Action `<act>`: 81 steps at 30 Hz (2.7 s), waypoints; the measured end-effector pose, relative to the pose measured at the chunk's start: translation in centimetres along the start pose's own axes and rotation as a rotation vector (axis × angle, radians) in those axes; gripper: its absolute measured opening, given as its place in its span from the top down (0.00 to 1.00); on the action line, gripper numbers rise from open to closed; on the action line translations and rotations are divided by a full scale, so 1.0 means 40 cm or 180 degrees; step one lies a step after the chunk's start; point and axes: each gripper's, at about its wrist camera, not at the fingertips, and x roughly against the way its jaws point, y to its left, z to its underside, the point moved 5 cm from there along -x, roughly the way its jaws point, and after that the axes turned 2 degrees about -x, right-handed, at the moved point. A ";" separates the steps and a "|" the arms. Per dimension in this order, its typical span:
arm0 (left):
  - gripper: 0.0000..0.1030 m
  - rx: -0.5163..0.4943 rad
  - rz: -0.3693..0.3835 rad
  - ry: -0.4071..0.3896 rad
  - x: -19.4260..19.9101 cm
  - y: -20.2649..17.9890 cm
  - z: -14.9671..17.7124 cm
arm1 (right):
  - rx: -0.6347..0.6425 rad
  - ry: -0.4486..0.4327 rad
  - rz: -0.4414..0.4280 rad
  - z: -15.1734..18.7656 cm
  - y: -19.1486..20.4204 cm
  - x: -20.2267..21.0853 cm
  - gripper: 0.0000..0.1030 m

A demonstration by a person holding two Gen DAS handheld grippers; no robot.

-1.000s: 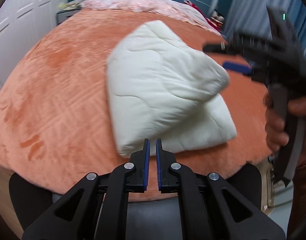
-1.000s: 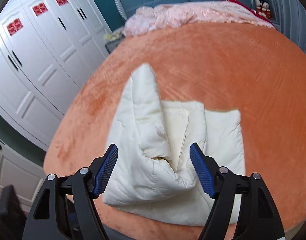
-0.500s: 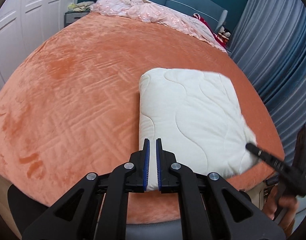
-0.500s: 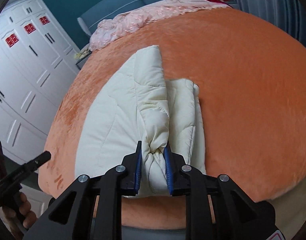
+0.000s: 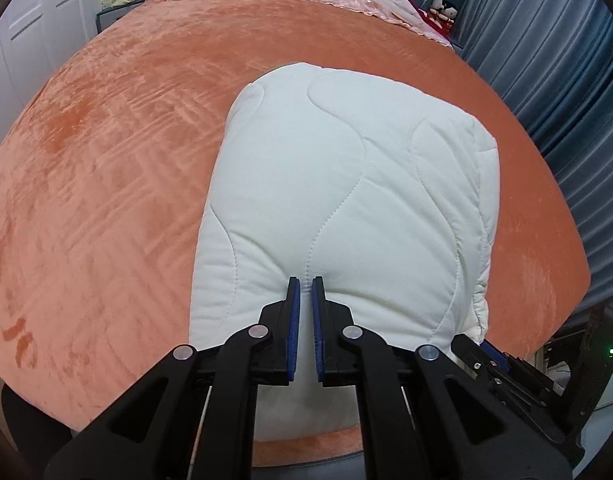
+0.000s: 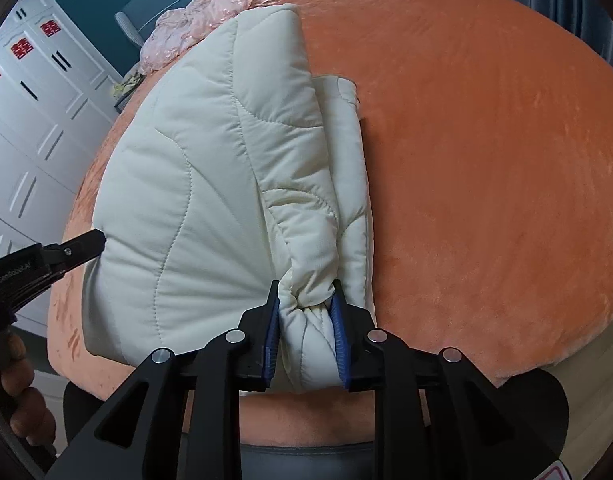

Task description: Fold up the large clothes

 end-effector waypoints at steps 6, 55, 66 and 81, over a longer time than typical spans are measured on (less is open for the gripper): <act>0.95 -0.0111 -0.0236 -0.0010 -0.024 -0.004 0.006 | -0.0149 -0.0011 -0.0112 -0.025 -0.004 0.065 0.71; 0.93 -0.0311 -0.0767 -0.0248 -0.206 -0.013 -0.102 | -0.0030 -0.0197 0.0150 -0.206 0.026 -0.184 0.81; 0.93 -0.0390 -0.0832 -0.0418 -0.203 -0.011 -0.097 | -0.0227 -0.0224 -0.0136 -0.203 0.000 -0.166 0.76; 0.61 0.0567 -0.0257 -0.0111 -0.145 0.165 -0.320 | -0.0863 -0.0120 -0.0410 -0.410 0.047 -0.184 0.80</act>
